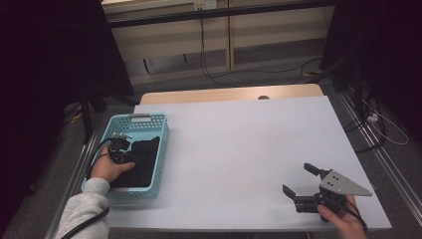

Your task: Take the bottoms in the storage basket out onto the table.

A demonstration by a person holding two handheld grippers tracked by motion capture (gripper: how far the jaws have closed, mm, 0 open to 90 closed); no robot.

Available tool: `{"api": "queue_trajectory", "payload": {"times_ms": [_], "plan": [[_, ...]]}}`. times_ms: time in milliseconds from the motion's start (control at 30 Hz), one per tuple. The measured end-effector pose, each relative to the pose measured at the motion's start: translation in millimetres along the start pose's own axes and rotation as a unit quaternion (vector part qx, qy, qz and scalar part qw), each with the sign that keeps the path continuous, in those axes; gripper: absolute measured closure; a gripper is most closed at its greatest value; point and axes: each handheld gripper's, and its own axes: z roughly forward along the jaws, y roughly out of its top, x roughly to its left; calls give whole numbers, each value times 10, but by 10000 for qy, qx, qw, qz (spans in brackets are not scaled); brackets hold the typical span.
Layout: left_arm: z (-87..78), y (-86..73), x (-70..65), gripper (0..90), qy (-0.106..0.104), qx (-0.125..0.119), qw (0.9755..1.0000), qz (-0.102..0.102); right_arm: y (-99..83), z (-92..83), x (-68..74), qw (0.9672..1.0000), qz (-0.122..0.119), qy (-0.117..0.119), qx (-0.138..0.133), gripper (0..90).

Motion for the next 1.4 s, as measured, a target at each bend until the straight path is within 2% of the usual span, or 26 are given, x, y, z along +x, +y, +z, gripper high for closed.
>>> {"api": "queue_trajectory", "payload": {"times_ms": [100, 233, 367, 400, 467, 567, 667, 833, 933, 1067, 1200, 1300, 1400], "plan": [[0, -1, -15, 688, 29, -19, 10000, -27, 1, 4, 2, 10000, -10, 11, 5, 14], [-9, 5, 17, 699, -72, -20, 9999, -68, -7, 1, -12, 10000, 20, 5, 10, 14], [-20, 45, 0, 704, -7, 104, 9999, -52, -7, -3, -15, 10000, 12, -14, -3, 14], [-30, 83, -27, 707, 82, 181, 9997, -131, -6, -2, -13, 10000, 12, -21, 1, 14], [-37, 102, -38, 714, 102, 222, 9996, -124, -7, -1, -13, 10000, 13, -20, 4, 14], [-105, 168, -46, 726, 81, 253, 9995, -174, -5, -6, -13, 10000, 38, -28, -9, 14], [-200, 224, -41, 731, 145, 247, 9995, -157, -5, -15, -15, 10000, 42, -26, -25, 15], [-433, 355, -31, 737, 140, 180, 9995, -220, -10, -24, -28, 10000, 42, -55, -27, 15], [-601, 460, -38, 738, 252, 100, 9993, -253, -6, -24, -26, 10000, 43, -53, -36, 14], [-828, 597, -66, 739, 374, -131, 9990, -212, -5, -21, -23, 10000, 33, -46, -37, 14], [-1046, 711, -96, 738, 356, -468, 9981, -200, -6, -26, -27, 10000, 43, -59, -35, 14], [-1184, 786, -141, 739, 417, -775, 9960, -166, -7, -27, -27, 10000, 42, -55, -35, 14], [-1329, 870, -194, 741, 464, -1157, 9921, -113, -7, -25, -27, 10000, 41, -54, -31, 15]]}}
